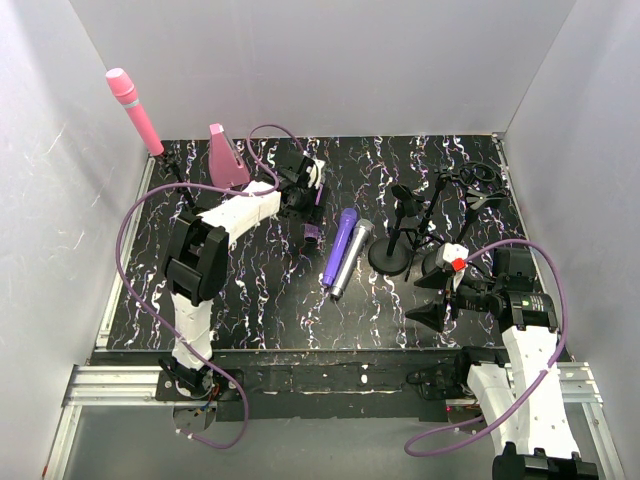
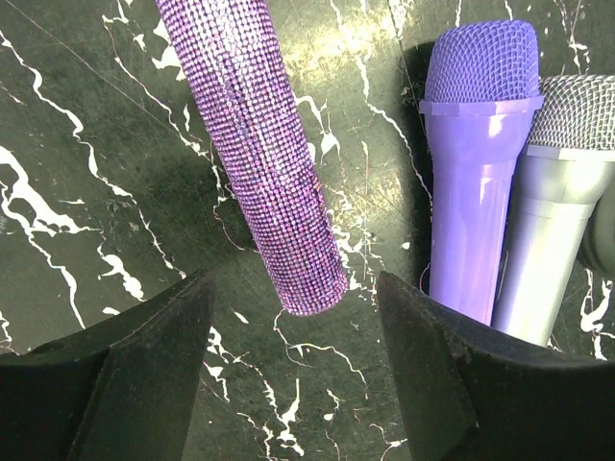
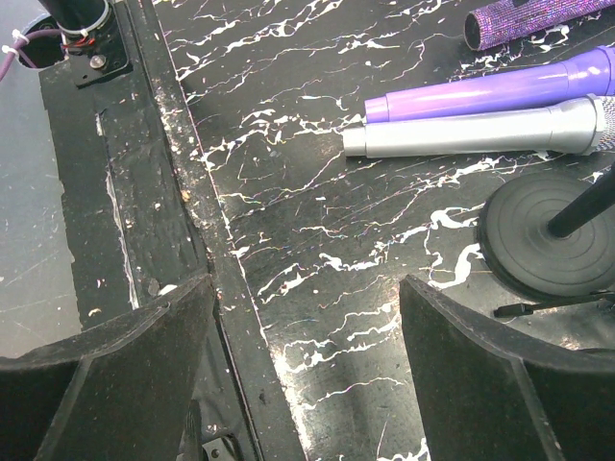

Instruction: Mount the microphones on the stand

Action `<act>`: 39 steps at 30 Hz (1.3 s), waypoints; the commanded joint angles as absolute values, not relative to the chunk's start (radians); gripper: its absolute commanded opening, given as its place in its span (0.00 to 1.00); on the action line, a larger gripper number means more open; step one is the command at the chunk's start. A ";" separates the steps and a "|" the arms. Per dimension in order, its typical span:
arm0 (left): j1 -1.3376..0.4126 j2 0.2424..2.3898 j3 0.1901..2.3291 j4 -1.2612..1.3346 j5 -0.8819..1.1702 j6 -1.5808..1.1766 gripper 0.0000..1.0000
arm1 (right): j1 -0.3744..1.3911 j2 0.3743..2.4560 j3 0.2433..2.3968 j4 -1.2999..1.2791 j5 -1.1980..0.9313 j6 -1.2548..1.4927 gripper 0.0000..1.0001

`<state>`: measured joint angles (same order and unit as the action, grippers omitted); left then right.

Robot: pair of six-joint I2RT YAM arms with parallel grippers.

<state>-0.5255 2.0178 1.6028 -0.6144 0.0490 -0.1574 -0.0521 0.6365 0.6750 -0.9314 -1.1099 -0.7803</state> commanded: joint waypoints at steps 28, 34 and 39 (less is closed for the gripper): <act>-0.523 1.974 1.581 -0.572 0.075 -0.169 0.68 | -0.060 0.640 0.675 -0.907 -1.140 -0.778 0.85; -0.525 2.058 1.669 -0.591 0.040 -0.184 0.68 | -0.063 0.640 0.675 -0.907 -1.140 -0.778 0.85; -0.534 2.128 1.750 -0.635 -0.070 -0.183 0.68 | -0.064 0.638 0.675 -0.908 -1.140 -0.778 0.85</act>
